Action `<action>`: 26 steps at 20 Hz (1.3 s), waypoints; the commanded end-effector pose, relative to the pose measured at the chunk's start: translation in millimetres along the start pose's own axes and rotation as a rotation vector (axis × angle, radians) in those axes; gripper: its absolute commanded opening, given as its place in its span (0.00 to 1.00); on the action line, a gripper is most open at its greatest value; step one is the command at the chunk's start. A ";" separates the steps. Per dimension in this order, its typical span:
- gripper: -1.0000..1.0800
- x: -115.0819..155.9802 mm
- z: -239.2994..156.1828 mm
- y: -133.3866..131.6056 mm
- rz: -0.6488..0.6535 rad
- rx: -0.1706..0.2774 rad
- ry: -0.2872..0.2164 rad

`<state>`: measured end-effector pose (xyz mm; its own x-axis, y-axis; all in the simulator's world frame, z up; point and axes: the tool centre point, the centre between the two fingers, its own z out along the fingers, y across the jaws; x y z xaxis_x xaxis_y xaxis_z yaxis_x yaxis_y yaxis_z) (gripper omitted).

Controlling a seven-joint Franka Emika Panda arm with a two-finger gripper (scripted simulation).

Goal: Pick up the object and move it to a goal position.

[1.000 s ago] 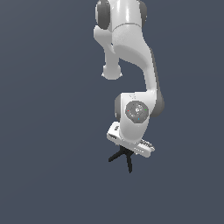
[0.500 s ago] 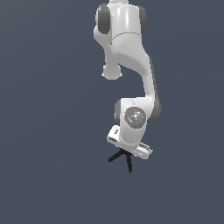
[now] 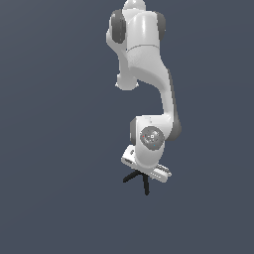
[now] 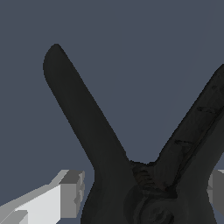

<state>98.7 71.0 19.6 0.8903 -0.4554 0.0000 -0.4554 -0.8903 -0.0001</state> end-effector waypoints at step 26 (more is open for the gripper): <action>0.00 61.2 -46.6 105.8 0.000 0.000 0.000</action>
<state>103.6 -34.0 58.4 0.8902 -0.4555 -0.0022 -0.4555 -0.8903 0.0010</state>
